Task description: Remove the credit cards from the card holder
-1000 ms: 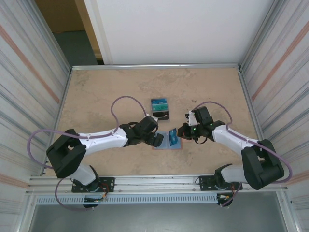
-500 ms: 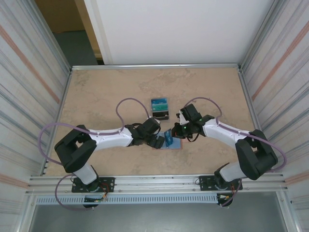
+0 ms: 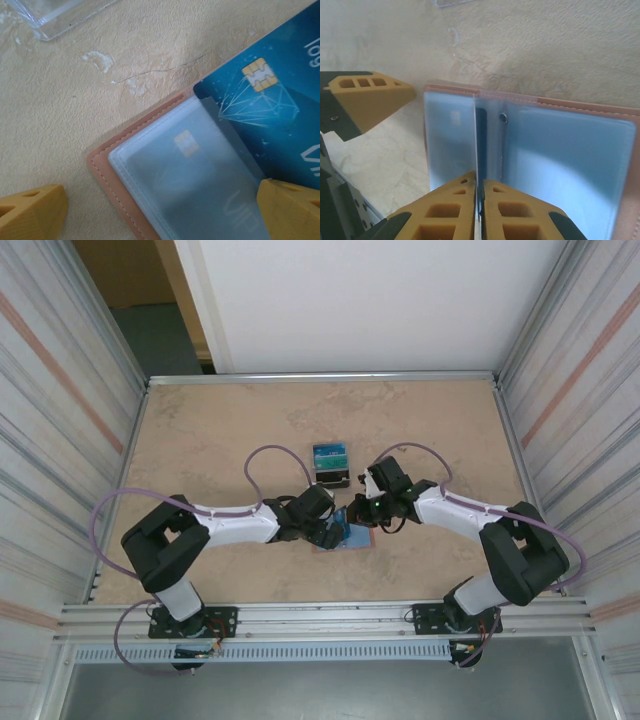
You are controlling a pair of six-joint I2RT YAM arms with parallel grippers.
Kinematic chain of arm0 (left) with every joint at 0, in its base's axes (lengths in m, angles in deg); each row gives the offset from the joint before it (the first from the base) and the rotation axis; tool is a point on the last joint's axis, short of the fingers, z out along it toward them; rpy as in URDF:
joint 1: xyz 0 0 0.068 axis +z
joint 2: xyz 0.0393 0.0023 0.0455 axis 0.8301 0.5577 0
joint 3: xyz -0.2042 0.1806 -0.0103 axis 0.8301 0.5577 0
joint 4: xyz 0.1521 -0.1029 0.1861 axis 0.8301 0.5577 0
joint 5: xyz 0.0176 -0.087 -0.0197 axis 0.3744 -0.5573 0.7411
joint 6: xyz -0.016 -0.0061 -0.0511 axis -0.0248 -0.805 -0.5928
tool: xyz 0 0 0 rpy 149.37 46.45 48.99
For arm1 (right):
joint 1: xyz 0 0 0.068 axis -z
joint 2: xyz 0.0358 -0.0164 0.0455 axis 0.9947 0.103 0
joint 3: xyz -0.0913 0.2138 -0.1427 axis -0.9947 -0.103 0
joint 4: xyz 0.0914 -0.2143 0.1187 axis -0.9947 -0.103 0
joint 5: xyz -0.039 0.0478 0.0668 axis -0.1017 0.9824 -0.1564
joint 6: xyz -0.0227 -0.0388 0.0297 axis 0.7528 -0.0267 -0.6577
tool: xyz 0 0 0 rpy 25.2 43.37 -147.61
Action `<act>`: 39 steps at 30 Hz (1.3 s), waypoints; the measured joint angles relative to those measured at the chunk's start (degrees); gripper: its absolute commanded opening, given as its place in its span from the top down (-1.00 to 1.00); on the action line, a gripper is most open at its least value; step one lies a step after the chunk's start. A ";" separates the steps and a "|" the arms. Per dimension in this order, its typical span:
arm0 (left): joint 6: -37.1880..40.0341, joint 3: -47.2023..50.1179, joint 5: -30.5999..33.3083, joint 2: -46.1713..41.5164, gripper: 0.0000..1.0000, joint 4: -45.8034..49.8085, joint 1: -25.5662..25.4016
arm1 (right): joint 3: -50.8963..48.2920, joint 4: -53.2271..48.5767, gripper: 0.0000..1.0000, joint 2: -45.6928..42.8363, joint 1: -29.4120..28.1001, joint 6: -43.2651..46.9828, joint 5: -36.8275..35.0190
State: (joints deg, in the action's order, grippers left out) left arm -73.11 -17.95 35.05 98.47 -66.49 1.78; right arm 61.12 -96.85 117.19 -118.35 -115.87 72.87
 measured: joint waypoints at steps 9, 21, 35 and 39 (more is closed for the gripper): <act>-0.02 0.00 -0.04 0.02 -0.96 -0.13 0.02 | -1.49 3.02 0.92 1.70 0.00 -0.92 1.73; 0.31 0.17 0.48 -6.78 -0.97 1.66 0.59 | -0.61 -4.07 1.00 -4.04 0.11 3.17 -3.80; 12.20 6.36 -8.74 -30.18 -0.63 -2.60 8.52 | 4.87 -12.22 1.00 -16.65 -0.90 18.29 -3.52; 17.73 7.10 -18.25 -30.60 -0.52 -4.83 10.80 | 7.37 -13.94 1.00 -18.01 -2.12 23.80 -0.28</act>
State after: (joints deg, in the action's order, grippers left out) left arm -55.39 -10.84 16.80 67.87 -71.32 12.58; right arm 68.48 -110.80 99.18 -120.47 -92.07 72.59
